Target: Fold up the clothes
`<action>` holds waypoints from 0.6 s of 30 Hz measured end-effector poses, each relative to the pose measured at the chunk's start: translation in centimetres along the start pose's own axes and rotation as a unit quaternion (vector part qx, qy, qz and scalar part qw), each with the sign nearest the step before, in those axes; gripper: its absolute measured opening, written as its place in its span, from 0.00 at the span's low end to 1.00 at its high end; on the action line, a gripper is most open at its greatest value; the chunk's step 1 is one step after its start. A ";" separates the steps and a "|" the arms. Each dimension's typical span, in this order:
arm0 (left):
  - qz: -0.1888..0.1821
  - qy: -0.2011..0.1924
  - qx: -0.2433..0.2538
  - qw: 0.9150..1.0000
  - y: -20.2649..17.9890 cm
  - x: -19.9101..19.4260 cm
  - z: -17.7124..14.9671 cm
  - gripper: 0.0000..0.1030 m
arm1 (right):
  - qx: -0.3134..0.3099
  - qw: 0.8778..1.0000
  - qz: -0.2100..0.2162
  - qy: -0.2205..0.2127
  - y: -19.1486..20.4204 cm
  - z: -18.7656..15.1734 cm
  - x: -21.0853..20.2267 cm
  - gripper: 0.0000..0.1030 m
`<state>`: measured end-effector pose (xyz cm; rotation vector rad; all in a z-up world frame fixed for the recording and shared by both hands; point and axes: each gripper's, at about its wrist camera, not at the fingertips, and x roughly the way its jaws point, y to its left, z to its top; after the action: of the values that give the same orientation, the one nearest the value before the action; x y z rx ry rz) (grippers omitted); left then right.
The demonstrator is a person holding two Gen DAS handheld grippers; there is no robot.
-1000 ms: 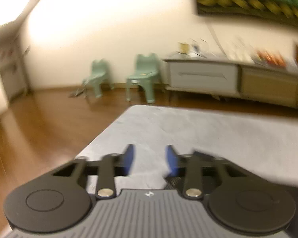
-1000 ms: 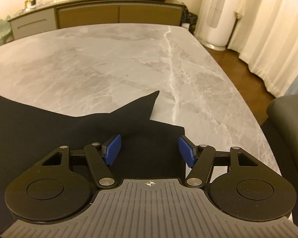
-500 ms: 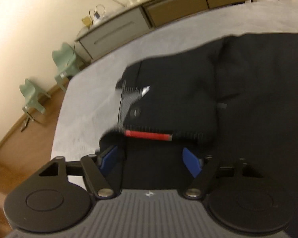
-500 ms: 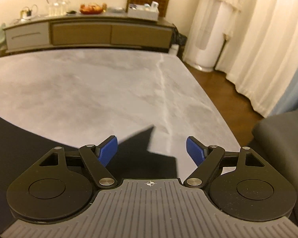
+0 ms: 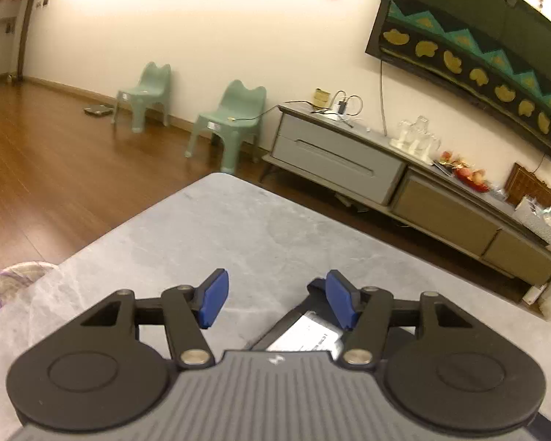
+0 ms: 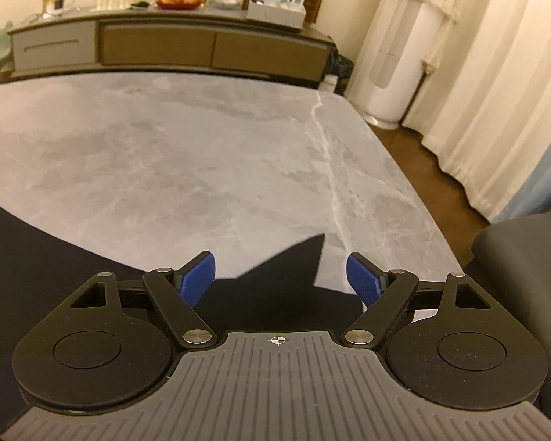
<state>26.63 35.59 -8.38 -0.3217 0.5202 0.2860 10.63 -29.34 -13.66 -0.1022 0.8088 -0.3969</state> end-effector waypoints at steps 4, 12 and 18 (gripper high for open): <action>-0.051 0.020 0.121 0.991 -2.6 -1.6 -1.2 0.57 | 0.021 1.000 0.002 -0.002 -1.9 -0.7 -0.5 0.80; -0.077 0.108 0.316 0.939 -8.6 0.0 -7.2 0.59 | 0.119 0.992 0.047 0.018 -8.2 -3.7 -0.5 0.79; 0.040 0.116 0.263 0.957 -5.4 2.7 -5.7 0.68 | 0.093 0.988 0.117 0.031 -7.4 -4.9 0.9 0.64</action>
<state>28.27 29.05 -13.25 0.1872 0.8179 0.1790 5.42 -36.25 -15.87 0.1780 0.8314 -0.2522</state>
